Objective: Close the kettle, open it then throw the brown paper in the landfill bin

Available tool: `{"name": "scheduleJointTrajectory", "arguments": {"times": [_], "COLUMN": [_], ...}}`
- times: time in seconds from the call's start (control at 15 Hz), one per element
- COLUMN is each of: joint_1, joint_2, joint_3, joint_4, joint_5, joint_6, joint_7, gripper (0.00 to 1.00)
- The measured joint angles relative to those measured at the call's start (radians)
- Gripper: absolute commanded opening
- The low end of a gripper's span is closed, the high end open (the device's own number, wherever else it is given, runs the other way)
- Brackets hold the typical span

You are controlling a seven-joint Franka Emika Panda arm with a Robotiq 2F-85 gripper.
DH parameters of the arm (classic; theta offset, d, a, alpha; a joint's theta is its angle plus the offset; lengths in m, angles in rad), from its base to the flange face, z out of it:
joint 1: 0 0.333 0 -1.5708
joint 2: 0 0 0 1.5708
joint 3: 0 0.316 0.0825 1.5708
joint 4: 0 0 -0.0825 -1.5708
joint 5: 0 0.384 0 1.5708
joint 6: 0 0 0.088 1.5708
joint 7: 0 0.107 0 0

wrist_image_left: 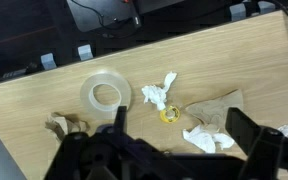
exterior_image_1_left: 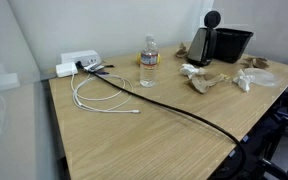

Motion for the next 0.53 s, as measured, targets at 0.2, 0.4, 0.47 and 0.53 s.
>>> {"name": "scheduleJointTrajectory", "arguments": {"times": [0.2,0.4,0.47,0.53], "joint_1": [0.000,0.001,0.006,0.015], "joint_2": [0.000,0.000,0.001,0.002], "joint_3": [0.000,0.001,0.005,0.010], "joint_4": [0.000,0.000,0.000,0.000], "joint_5": [0.000,0.001,0.003,0.005], "joint_6": [0.000,0.001,0.005,0.015], "joint_7": [0.000,0.000,0.000,0.002], "gripper": [1.00,1.00,1.00,1.00]}}
